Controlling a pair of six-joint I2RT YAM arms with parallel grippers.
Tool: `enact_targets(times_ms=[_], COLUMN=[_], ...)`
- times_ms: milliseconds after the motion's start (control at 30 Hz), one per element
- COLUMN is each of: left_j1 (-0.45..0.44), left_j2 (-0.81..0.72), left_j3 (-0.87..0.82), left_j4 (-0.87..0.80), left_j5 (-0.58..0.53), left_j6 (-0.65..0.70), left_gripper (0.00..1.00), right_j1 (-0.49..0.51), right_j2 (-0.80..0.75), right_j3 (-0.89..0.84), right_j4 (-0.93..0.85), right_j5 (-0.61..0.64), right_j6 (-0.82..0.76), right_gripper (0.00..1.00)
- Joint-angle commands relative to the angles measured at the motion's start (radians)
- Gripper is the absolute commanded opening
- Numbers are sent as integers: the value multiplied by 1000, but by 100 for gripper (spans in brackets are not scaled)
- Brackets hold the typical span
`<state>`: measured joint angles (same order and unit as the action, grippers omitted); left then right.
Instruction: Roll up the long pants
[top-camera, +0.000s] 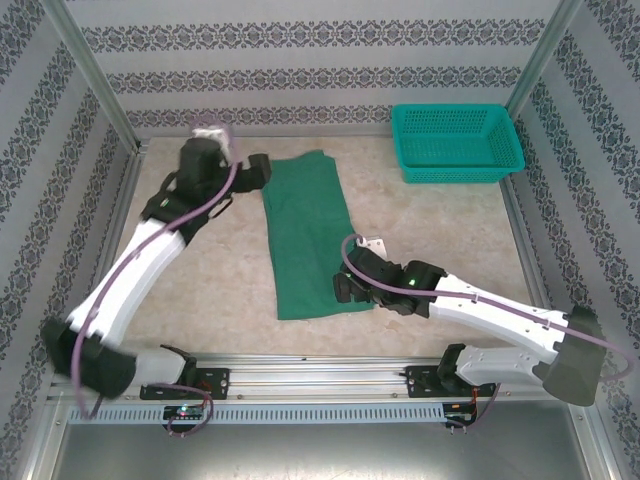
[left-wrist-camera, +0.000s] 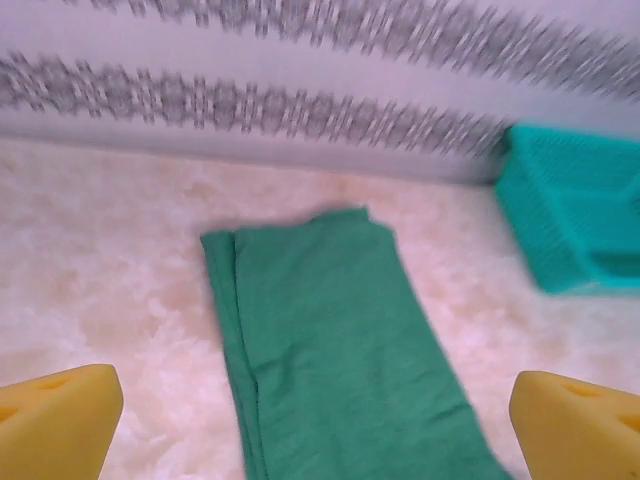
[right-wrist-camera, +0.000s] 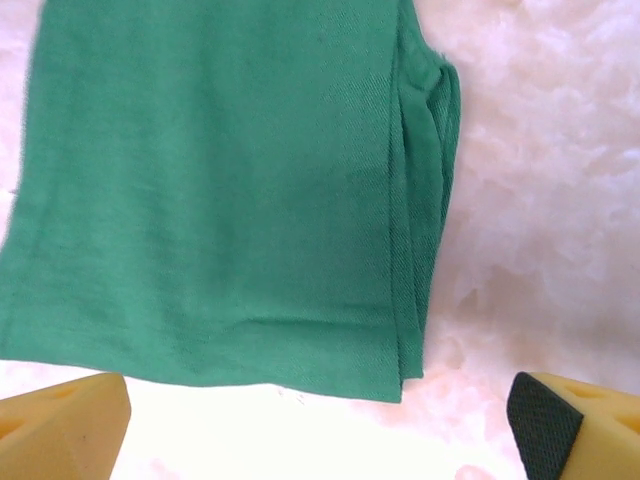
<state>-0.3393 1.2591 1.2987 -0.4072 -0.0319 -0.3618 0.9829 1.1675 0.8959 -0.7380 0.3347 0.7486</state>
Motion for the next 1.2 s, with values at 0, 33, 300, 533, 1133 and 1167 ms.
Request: enact_targets(times_ms=[0, 33, 300, 533, 1133, 1167], left_j1=[-30, -95, -608, -904, -867, -851], left_j2=[-19, -39, -367, -69, 591, 596], left_j3=[1, -9, -390, -302, -211, -209], left_j4=[-291, -368, -520, -641, -314, -299], left_j5=[176, 140, -190, -460, -505, -495], left_j6=[34, 55, -168, -178, 200, 204], left_gripper=[100, 100, 98, 99, 100, 100], right_j1=[-11, -8, -55, -133, -324, -330], right_j2=[-9, -28, -175, -300, -264, -255], right_j3=[-73, -102, -259, -321, -293, -293], right_j4=[21, 33, 7, 37, 81, 83], right_j5=[-2, 14, 52, 1, -121, -124], right_j6=[-33, -27, 74, 73, 23, 24], right_gripper=[98, 98, 98, 98, 98, 98])
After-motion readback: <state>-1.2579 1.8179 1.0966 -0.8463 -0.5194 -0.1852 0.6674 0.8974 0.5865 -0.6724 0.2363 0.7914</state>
